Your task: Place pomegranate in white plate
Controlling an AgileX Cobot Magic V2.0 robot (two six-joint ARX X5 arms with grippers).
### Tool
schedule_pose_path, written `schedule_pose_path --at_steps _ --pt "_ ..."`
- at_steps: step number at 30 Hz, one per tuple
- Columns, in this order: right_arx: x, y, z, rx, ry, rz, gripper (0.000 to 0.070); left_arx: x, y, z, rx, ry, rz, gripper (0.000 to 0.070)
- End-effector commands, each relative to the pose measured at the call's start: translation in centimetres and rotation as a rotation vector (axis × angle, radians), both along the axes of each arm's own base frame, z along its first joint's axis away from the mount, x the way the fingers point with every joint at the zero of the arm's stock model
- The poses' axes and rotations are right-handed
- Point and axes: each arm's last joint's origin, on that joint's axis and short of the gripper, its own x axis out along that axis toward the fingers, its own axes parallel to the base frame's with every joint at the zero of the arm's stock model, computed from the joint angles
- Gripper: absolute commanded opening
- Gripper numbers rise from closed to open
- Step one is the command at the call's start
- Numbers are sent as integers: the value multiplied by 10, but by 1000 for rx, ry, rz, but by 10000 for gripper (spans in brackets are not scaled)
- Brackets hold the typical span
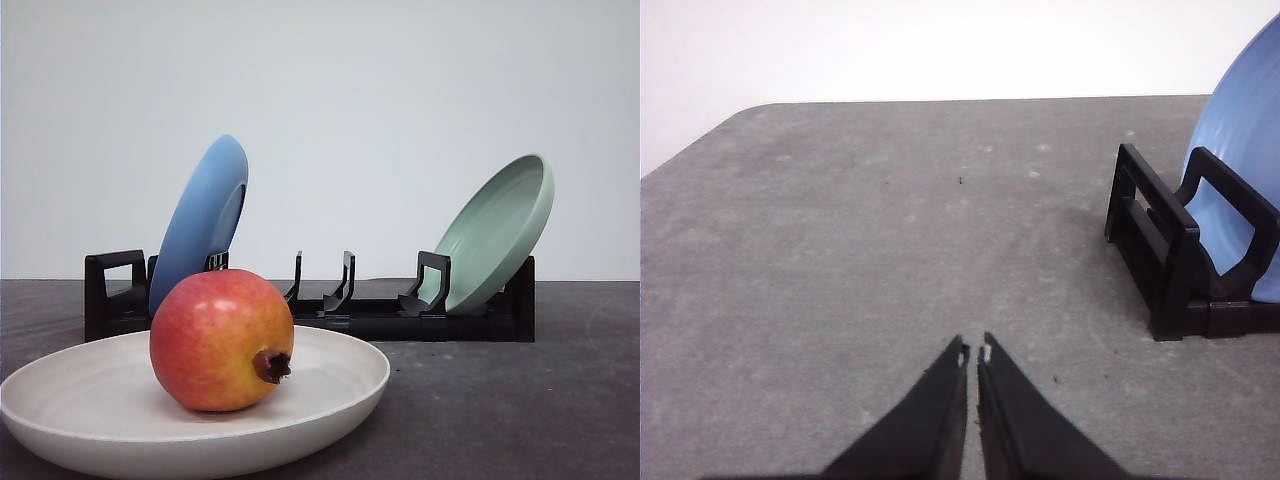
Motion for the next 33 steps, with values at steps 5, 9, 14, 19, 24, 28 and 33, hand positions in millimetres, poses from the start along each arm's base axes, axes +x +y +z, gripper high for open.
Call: schedule_pose_path --at_steps 5,9,14,19,24,28,33 --pt "0 0 0 -5 -7 1 2 0 0 -4 7 13 -2 0" --pt "0 0 0 -5 -7 1 2 0 0 -4 7 13 -2 0" --pt "0 0 0 -5 -7 1 3 0 0 -4 8 13 -2 0" --pt "0 0 0 -5 -7 1 2 0 0 -4 8 13 -2 0" --pt "0 0 0 -5 -7 1 2 0 0 -4 7 13 -2 0" --pt "0 0 0 -5 -7 1 2 0 0 -4 8 13 -2 0" --pt "0 0 0 -5 -7 1 3 0 0 -4 8 13 -2 0"
